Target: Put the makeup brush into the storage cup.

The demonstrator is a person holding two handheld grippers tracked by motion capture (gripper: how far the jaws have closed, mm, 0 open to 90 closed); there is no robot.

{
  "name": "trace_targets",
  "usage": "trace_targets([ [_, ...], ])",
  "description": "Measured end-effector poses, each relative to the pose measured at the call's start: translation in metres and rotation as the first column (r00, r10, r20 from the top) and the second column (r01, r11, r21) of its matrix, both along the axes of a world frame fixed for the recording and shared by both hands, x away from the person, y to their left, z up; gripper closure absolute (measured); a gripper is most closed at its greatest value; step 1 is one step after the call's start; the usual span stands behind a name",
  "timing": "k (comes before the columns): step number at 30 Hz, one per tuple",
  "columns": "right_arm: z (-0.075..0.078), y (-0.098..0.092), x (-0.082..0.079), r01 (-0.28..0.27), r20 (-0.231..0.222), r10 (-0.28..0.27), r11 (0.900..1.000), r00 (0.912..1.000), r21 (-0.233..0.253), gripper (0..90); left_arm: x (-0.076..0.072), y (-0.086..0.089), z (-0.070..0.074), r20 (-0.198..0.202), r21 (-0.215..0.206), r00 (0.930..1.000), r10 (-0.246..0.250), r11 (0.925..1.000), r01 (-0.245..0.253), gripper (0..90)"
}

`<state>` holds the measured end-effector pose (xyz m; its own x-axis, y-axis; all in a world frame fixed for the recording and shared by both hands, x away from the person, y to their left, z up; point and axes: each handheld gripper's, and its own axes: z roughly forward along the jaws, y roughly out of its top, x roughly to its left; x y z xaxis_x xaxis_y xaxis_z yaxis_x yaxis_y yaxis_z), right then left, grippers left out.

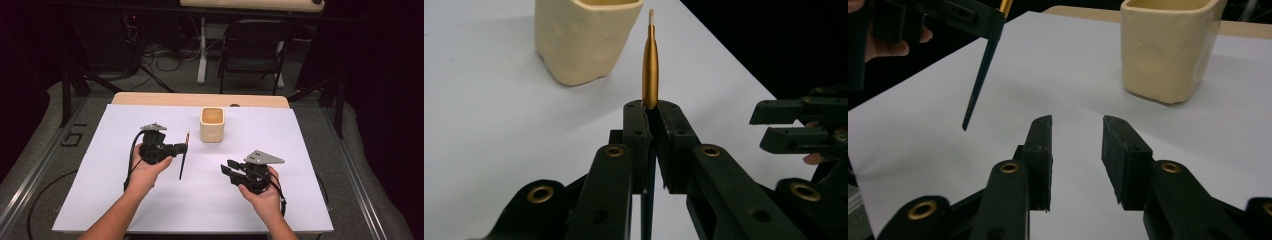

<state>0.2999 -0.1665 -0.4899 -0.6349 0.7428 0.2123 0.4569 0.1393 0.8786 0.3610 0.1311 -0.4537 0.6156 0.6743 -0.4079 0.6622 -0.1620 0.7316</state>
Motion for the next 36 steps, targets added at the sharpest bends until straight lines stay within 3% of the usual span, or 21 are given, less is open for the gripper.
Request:
trace_targets([
  [12, -0.002, 0.011, 0.005, -0.013, -0.061, 0.018, 0.997, 0.9980, 0.077, 70.9, -0.005, -0.013, -0.003, 0.026, -0.081, 0.9996, -0.010, 0.9967, 0.012, 83.6],
  [22, -0.007, 0.018, 0.004, -0.031, -0.098, 0.042, 0.993, 0.9943, 0.110, 71.9, -0.008, -0.025, -0.006, 0.029, -0.093, 0.9984, -0.049, 0.9943, 0.051, 83.6],
  [36, -0.015, 0.027, 0.006, -0.033, -0.181, 0.075, 0.974, 0.9806, 0.225, 74.3, -0.016, -0.035, -0.013, 0.033, -0.145, 0.9985, -0.045, 0.9882, 0.049, 83.6],
])
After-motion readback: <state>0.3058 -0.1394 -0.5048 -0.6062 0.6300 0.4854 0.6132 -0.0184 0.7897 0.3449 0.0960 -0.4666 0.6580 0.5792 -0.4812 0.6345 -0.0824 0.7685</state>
